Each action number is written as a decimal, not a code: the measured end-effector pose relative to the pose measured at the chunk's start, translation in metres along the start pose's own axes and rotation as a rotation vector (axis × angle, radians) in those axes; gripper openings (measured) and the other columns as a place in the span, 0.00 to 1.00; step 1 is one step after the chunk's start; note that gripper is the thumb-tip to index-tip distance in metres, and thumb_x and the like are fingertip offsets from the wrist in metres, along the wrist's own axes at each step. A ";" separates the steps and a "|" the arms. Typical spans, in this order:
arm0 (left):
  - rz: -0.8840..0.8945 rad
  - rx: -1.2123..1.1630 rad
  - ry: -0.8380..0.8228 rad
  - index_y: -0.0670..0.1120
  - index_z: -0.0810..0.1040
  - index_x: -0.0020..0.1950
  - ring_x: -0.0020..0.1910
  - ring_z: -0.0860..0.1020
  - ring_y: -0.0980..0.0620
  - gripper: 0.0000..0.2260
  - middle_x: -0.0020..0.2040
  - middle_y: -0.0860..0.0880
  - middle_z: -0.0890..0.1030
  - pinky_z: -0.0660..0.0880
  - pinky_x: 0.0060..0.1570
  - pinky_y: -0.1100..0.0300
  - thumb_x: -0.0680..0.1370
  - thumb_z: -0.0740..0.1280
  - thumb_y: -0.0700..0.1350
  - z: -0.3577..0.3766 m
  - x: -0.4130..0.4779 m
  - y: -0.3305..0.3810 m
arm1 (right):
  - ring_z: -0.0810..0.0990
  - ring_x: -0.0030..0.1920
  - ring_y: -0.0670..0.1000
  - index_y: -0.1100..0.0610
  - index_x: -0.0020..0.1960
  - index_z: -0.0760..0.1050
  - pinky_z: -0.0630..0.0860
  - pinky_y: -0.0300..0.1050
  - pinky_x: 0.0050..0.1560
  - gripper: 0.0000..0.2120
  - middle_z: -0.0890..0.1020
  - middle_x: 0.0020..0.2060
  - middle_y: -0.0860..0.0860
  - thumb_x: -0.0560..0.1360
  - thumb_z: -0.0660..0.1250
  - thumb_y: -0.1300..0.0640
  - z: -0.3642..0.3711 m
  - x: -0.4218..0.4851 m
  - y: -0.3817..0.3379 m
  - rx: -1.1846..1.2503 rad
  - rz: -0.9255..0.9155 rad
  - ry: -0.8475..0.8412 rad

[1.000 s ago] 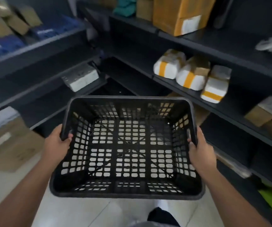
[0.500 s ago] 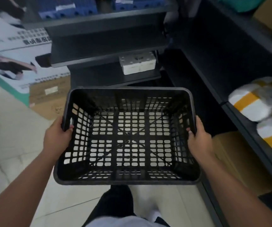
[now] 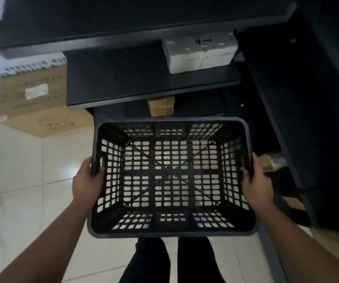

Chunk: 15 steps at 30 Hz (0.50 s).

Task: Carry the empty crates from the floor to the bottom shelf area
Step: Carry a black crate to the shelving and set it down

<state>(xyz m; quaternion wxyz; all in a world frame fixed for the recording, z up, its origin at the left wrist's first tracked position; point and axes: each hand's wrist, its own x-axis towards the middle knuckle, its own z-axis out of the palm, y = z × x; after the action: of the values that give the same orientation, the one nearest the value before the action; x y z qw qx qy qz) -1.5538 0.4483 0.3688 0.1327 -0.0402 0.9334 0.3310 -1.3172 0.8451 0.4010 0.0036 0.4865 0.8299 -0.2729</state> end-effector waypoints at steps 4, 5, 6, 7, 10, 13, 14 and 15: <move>-0.130 -0.022 -0.039 0.57 0.74 0.63 0.40 0.83 0.49 0.13 0.47 0.52 0.86 0.75 0.38 0.55 0.79 0.67 0.49 0.099 0.057 -0.056 | 0.82 0.45 0.62 0.38 0.74 0.53 0.76 0.52 0.42 0.27 0.82 0.51 0.60 0.79 0.60 0.50 0.105 0.076 0.038 0.041 -0.028 -0.029; -0.147 -0.031 -0.030 0.58 0.74 0.63 0.39 0.83 0.51 0.13 0.46 0.52 0.86 0.74 0.36 0.57 0.79 0.67 0.50 0.124 0.070 -0.071 | 0.81 0.41 0.60 0.36 0.73 0.52 0.75 0.49 0.39 0.27 0.83 0.50 0.58 0.79 0.59 0.50 0.133 0.094 0.048 0.053 -0.045 -0.032; -0.154 -0.034 -0.018 0.59 0.73 0.63 0.38 0.83 0.52 0.13 0.45 0.53 0.86 0.73 0.34 0.59 0.79 0.67 0.50 0.147 0.084 -0.085 | 0.81 0.39 0.58 0.35 0.72 0.52 0.74 0.47 0.38 0.27 0.83 0.49 0.58 0.79 0.59 0.50 0.161 0.112 0.058 0.069 -0.063 -0.039; -0.157 -0.031 -0.008 0.59 0.73 0.63 0.38 0.83 0.53 0.14 0.45 0.54 0.85 0.72 0.34 0.60 0.79 0.67 0.50 0.168 0.097 -0.099 | 0.81 0.41 0.59 0.35 0.72 0.52 0.75 0.49 0.39 0.27 0.83 0.49 0.57 0.79 0.59 0.51 0.187 0.129 0.067 0.087 -0.079 -0.048; -0.168 0.002 0.015 0.59 0.73 0.64 0.36 0.81 0.57 0.15 0.44 0.55 0.84 0.71 0.33 0.63 0.78 0.67 0.50 0.221 0.128 -0.135 | 0.82 0.44 0.62 0.38 0.74 0.53 0.78 0.55 0.43 0.27 0.83 0.50 0.58 0.79 0.58 0.52 0.258 0.173 0.090 0.094 -0.122 -0.077; -0.184 0.028 0.042 0.56 0.73 0.64 0.41 0.83 0.47 0.16 0.47 0.50 0.85 0.76 0.40 0.55 0.77 0.68 0.50 0.263 0.150 -0.167 | 0.81 0.36 0.63 0.44 0.75 0.54 0.73 0.49 0.34 0.27 0.84 0.43 0.61 0.79 0.59 0.55 0.311 0.199 0.107 0.018 -0.160 -0.047; -0.191 0.036 0.049 0.56 0.73 0.63 0.42 0.83 0.44 0.16 0.48 0.49 0.85 0.77 0.44 0.51 0.76 0.67 0.50 0.273 0.154 -0.176 | 0.81 0.36 0.64 0.46 0.75 0.55 0.71 0.47 0.34 0.27 0.84 0.42 0.62 0.79 0.60 0.55 0.324 0.205 0.110 0.006 -0.171 -0.049; -0.197 0.045 0.053 0.56 0.72 0.62 0.44 0.83 0.43 0.15 0.48 0.48 0.85 0.78 0.46 0.49 0.76 0.67 0.51 0.282 0.157 -0.186 | 0.81 0.37 0.65 0.47 0.76 0.55 0.70 0.47 0.34 0.27 0.83 0.42 0.63 0.79 0.60 0.55 0.336 0.209 0.113 -0.007 -0.174 -0.059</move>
<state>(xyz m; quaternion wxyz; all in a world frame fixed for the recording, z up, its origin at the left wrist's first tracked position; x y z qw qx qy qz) -1.6117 0.4826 0.0026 0.1409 -0.1376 0.9352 0.2942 -1.4231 0.9032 0.0079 0.0061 0.4046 0.8695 -0.2833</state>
